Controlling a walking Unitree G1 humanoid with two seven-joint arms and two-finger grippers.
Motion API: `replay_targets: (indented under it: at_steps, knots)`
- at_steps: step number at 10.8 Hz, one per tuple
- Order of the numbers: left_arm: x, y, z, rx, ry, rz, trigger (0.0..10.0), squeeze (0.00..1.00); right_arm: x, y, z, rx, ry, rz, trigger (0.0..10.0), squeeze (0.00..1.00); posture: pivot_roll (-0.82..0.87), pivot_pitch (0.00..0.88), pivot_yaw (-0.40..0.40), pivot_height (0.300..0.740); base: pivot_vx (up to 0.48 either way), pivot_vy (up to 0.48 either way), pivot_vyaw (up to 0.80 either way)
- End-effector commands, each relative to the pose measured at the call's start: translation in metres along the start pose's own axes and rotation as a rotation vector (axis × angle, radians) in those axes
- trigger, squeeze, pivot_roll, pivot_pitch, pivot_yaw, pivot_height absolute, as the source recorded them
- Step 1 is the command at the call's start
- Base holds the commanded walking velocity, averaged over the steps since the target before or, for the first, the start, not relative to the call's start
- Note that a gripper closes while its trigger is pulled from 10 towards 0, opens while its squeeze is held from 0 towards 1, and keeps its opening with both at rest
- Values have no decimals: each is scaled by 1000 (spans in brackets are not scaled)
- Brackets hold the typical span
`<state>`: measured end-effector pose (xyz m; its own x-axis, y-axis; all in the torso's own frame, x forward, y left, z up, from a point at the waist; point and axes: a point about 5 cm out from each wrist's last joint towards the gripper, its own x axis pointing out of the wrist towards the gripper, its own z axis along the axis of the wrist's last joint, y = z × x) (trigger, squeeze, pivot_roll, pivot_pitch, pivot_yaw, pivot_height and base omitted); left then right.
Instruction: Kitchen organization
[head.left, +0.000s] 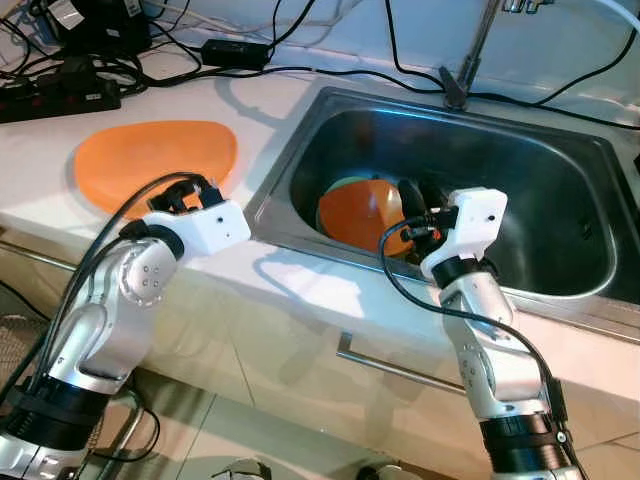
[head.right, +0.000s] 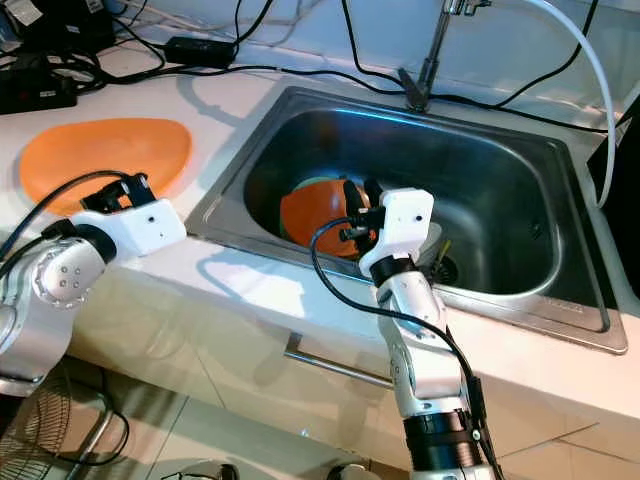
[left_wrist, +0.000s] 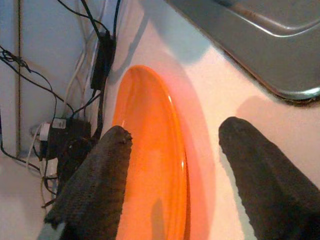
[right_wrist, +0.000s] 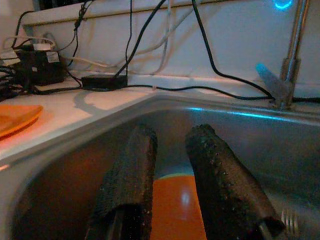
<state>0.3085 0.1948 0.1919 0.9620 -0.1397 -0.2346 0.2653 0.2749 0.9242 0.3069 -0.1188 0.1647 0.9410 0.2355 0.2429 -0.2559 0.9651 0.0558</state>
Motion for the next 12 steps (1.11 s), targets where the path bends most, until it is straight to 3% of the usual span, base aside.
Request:
replay_targets:
  at_steps: [1, 2, 7, 11, 12]
  knots:
    - [-1, 0, 0, 28, 21, -13, 10000, 1000, 2, -2, 0, -5, 7, 0, 10000, 0, 71, 64, -20, 740, 0, 0, 0]
    - [0, 1, -3, 46, 42, -11, 10000, 0, 2, -3, 0, -6, 7, -1, 10000, 0, 74, 62, -20, 740, 0, 0, 0]
    - [2, 5, -31, 107, 208, -41, 10000, 0, 4, -5, 2, -13, 6, -6, 10000, 0, 70, 77, -21, 740, 0, 0, 0]
    - [14, 0, -39, 121, 235, -56, 10000, 0, 6, -5, 4, -16, 2, -15, 10000, 0, 61, 79, -18, 740, 0, 0, 0]
    - [17, -1, -40, 124, 236, -65, 4235, 0, 6, -5, 4, -16, 1, -16, 10000, 0, 61, 78, -17, 740, 0, 0, 0]
